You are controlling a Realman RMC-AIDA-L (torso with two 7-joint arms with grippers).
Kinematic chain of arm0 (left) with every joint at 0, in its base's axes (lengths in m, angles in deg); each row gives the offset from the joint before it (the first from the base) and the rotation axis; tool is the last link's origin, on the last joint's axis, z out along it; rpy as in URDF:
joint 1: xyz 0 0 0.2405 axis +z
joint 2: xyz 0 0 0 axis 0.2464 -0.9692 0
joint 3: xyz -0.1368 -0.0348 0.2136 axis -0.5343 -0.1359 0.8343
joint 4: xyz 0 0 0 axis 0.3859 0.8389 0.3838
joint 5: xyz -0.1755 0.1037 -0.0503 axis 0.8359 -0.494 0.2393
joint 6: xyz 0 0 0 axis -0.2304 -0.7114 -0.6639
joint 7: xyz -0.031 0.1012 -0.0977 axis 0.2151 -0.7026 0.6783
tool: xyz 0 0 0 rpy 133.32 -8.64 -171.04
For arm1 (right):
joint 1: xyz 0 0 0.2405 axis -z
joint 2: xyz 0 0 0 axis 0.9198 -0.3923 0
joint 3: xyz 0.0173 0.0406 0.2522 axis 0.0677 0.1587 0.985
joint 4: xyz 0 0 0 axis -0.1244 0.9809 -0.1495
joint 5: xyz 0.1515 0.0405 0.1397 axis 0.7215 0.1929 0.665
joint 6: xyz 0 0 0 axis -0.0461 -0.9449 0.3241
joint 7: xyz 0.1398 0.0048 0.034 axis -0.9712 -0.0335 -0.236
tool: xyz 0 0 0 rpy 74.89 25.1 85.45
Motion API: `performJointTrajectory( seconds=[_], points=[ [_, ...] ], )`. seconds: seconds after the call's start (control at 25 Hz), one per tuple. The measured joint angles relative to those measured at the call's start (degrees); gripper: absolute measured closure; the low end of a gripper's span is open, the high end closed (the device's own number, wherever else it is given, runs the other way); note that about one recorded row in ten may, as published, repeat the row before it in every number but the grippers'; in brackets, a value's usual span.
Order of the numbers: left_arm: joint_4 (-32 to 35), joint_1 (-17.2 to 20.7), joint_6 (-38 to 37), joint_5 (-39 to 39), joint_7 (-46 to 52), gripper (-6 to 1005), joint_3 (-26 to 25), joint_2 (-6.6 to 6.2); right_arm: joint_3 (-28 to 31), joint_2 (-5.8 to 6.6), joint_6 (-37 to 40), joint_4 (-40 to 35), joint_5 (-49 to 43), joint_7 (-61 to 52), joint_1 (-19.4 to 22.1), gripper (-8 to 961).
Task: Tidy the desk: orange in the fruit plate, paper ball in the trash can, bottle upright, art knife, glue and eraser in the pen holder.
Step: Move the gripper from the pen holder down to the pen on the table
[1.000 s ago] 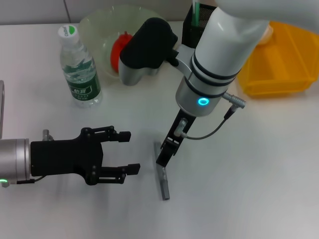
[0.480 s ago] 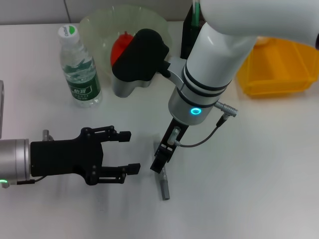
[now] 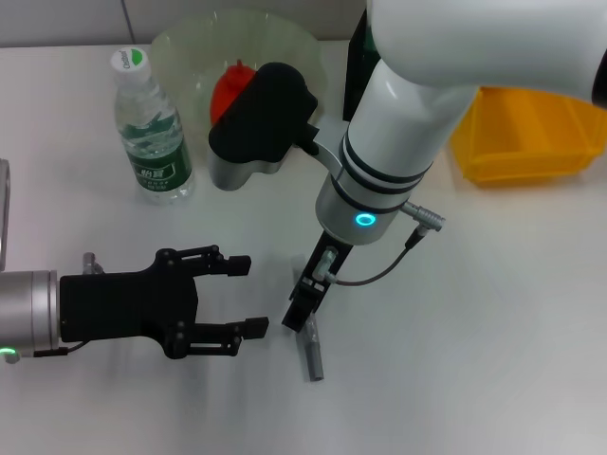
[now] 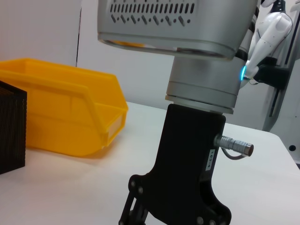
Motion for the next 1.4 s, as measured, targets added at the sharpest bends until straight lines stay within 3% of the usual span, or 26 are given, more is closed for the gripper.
performJointTrajectory(
  seconds=[0.64, 1.08, 1.4],
  points=[
    [0.2, 0.4, 0.0, 0.3, 0.0, 197, -0.2, 0.19, -0.5, 0.0, 0.8, 1.6, -0.8, 0.0, -0.5, 350],
    [0.1, 0.2, 0.0, 0.5, 0.0, 197, -0.3, 0.26, 0.4, 0.0, 2.7, 1.5, -2.8, 0.2, -0.5, 718],
    [0.1, 0.1, 0.1, 0.6, 0.2, 197, -0.4, 0.34, 1.5, 0.13, 3.3, 1.1, -5.1, 0.4, -0.1, 778]
  ],
)
